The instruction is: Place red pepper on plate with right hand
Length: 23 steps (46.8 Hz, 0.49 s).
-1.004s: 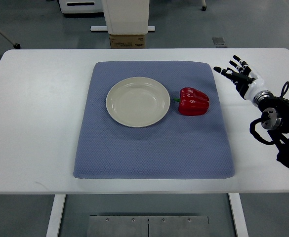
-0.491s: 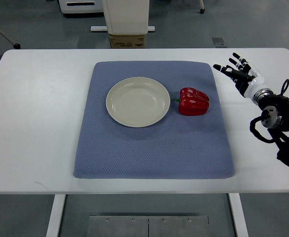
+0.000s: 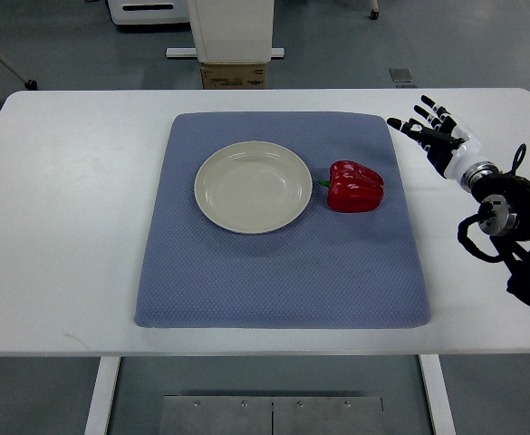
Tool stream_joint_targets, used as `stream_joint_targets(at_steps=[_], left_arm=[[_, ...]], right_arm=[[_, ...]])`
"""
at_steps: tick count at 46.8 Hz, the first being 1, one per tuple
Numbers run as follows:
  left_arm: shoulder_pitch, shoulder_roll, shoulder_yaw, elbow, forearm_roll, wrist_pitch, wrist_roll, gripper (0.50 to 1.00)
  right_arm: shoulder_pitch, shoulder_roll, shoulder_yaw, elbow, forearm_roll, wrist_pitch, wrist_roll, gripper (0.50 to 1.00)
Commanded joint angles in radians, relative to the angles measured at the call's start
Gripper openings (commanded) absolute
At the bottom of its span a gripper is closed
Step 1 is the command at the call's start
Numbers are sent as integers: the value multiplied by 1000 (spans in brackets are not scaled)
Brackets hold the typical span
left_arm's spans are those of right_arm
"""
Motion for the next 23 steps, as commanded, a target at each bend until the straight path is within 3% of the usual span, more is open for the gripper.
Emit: stream_joint_targets(at_steps=[1, 23], left_arm=[[0, 0, 0, 0, 0, 0, 0, 1000], [0, 0, 0, 0, 0, 0, 0, 1000]], right_arm=[[0, -2, 0, 0, 0, 8, 1, 1000], [1, -3, -1, 0, 0, 19, 4, 1000]])
